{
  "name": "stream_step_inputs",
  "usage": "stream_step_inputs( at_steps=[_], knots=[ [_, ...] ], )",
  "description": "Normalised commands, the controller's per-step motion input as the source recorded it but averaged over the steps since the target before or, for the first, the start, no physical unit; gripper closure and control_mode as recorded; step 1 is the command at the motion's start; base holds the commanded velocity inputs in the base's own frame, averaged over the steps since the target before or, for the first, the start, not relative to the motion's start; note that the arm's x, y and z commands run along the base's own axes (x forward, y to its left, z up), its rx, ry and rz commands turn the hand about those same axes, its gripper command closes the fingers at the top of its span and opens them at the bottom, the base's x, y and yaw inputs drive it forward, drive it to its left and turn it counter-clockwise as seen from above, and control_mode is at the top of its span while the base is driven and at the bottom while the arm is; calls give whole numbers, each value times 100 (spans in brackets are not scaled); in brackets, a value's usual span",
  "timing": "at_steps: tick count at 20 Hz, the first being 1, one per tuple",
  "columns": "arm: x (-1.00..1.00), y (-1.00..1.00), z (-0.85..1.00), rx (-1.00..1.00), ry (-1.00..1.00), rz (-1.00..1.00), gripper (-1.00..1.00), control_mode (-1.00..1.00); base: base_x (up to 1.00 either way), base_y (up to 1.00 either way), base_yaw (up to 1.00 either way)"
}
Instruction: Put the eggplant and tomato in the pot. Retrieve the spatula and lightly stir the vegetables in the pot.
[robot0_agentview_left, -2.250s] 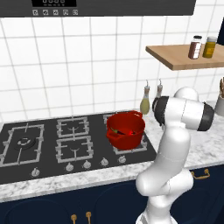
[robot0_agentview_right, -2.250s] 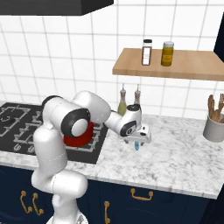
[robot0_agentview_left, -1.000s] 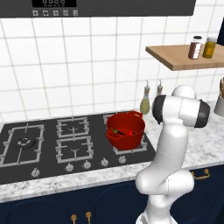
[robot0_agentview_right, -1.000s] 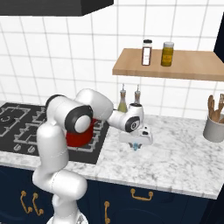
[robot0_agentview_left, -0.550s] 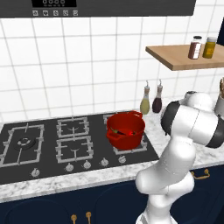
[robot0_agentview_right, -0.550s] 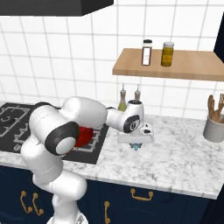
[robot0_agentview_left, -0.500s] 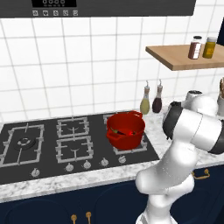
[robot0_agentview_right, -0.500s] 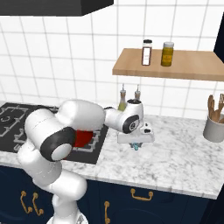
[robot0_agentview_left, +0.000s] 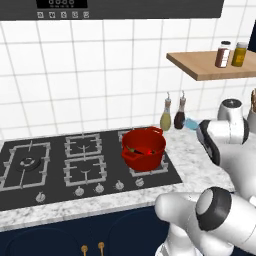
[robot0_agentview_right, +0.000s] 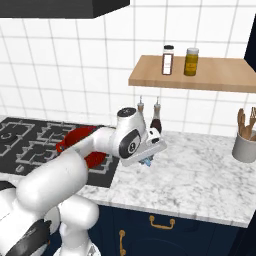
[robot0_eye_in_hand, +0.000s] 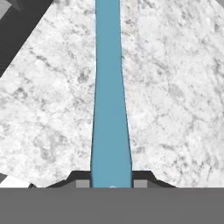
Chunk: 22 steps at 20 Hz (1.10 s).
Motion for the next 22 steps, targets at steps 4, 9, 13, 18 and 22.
stream_step_inputs(
  at_steps=[4, 9, 13, 18, 22],
  knots=[
    [-4, 44, 98, -21, -1, 19, 100, -100, 0, 0, 0],
    [-21, 20, 100, -27, -6, 17, 100, -100, 0, 0, 0],
    [-41, 0, 100, -31, -4, 19, 100, -100, 0, 0, 0],
    [-40, 34, 83, -37, 3, 29, 100, -100, 0, 0, 0],
    [1, 56, 12, -36, 22, 31, 100, -100, 0, 0, 0]
  ],
)
